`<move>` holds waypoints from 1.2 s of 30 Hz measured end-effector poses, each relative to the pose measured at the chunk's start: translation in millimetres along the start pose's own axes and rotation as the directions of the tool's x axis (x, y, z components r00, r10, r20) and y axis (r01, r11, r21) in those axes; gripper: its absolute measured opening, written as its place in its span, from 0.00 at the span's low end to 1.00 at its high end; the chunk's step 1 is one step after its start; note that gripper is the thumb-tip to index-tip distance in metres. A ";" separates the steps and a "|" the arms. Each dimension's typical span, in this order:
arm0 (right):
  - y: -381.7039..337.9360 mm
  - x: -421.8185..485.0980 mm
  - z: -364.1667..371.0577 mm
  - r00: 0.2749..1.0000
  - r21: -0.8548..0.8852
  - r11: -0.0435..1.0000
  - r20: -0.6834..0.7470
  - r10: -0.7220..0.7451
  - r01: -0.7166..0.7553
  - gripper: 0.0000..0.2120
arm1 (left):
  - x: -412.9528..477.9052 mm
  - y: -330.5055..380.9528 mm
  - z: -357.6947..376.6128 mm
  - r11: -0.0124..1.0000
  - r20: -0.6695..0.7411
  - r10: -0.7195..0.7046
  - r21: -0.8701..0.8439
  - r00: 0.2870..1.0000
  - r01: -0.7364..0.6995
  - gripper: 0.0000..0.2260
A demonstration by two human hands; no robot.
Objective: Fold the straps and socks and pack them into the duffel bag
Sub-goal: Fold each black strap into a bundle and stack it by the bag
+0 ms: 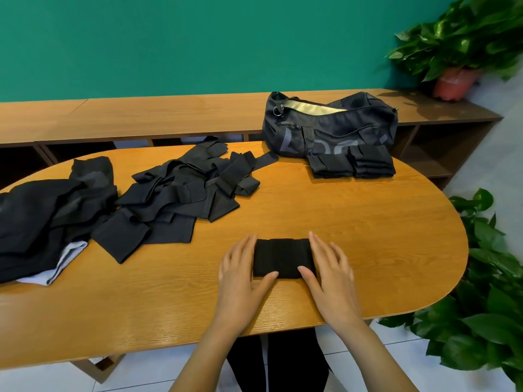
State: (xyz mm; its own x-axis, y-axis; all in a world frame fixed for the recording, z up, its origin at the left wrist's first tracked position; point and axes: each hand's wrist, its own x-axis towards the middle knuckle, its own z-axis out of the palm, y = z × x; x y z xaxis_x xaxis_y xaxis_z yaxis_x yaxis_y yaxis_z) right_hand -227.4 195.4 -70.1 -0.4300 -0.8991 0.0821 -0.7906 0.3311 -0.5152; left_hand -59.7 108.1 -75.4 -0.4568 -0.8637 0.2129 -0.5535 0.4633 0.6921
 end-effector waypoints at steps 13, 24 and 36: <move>-2.7 8.5 -7.7 0.998 0.035 0.998 0.030 -0.053 0.052 0.25 | 37.5 12.3 3.8 0.932 0.156 -0.018 0.360 0.988 -0.040 0.21; -4.1 84.1 -8.3 0.941 -0.518 0.797 0.044 -0.336 0.309 0.25 | 101.7 7.7 16.2 0.933 0.079 -0.002 0.358 0.997 -0.027 0.28; 56.2 239.1 -70.4 0.995 -0.586 0.805 0.019 -0.100 0.093 0.27 | 134.1 -36.3 19.0 0.888 -0.002 -0.084 0.453 0.996 0.076 0.34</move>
State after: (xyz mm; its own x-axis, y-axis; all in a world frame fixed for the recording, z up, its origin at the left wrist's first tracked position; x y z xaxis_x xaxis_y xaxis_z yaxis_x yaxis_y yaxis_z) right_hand -405.4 19.2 -19.4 -0.3399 -0.9332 0.1169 -0.9318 0.3510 0.0930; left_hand -114.1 -20.8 -85.1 -0.4073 -0.8999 0.1555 -0.8419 0.4360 0.3180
